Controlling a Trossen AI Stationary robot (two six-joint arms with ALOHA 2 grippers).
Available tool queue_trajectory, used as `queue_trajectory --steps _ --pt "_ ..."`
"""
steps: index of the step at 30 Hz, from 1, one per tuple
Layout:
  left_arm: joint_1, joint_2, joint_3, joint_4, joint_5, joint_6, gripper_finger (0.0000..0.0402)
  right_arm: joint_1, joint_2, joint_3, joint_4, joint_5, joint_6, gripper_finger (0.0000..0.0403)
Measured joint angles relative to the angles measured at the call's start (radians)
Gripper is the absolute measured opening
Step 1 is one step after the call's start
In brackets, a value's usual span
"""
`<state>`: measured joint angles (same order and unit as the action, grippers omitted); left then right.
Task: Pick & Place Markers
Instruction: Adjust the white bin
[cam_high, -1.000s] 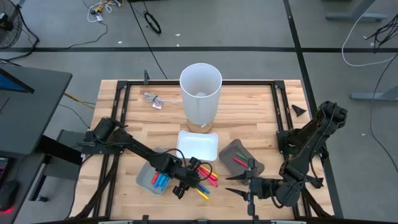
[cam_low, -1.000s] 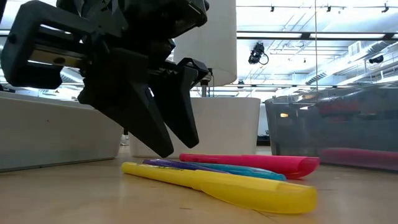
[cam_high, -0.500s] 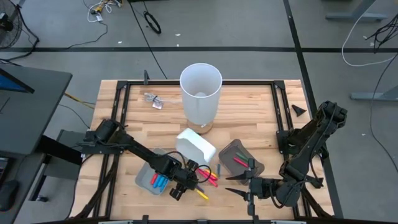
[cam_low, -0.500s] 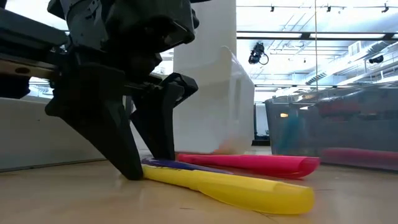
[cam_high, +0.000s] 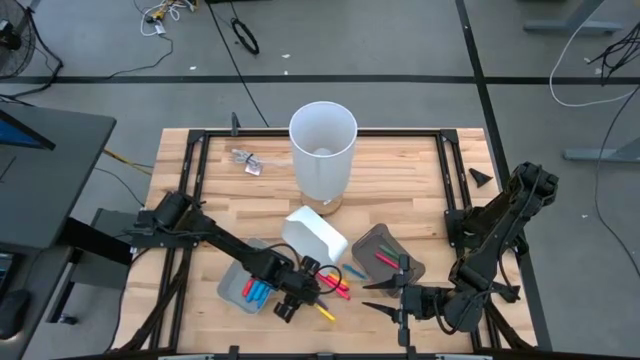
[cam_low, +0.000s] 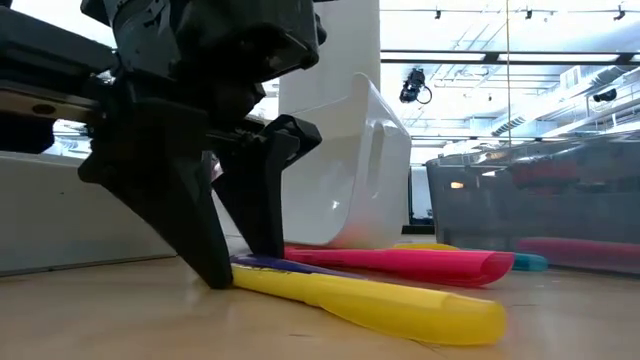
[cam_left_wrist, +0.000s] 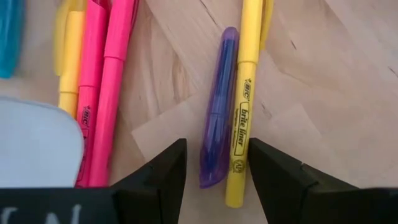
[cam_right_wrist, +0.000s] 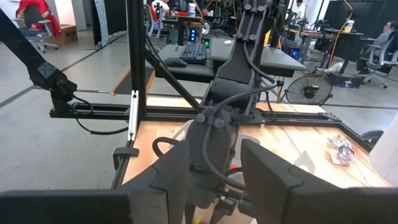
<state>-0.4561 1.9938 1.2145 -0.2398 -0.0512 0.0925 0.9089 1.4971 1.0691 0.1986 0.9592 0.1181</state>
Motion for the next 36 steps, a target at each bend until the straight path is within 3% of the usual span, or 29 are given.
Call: queue_trajectory --steps 9,14,19,25,31,36 --pt "0.002 -0.002 0.130 -0.231 -0.106 0.006 0.0177 0.000 0.000 0.000 0.000 0.000 -0.001 0.0148" --pt "0.001 -0.004 0.178 -0.307 -0.101 -0.007 0.0177 0.000 0.000 0.000 0.000 -0.001 -0.002 0.0148" --pt "0.001 -0.005 0.229 -0.384 -0.019 -0.049 0.0177 0.000 0.000 0.000 0.007 0.004 0.004 0.0148" --pt "-0.015 -0.006 0.291 -0.541 -0.056 -0.074 0.0177 -0.003 -0.003 0.000 0.031 0.061 0.020 0.0148" --pt "-0.019 -0.087 0.268 -0.598 -0.078 -0.119 0.0177 -0.003 -0.009 0.000 0.033 0.111 0.015 0.0148" --pt "-0.053 -0.189 0.263 -0.606 -0.170 -0.135 0.0177 -0.006 -0.010 0.000 -0.003 0.194 0.061 0.0148"
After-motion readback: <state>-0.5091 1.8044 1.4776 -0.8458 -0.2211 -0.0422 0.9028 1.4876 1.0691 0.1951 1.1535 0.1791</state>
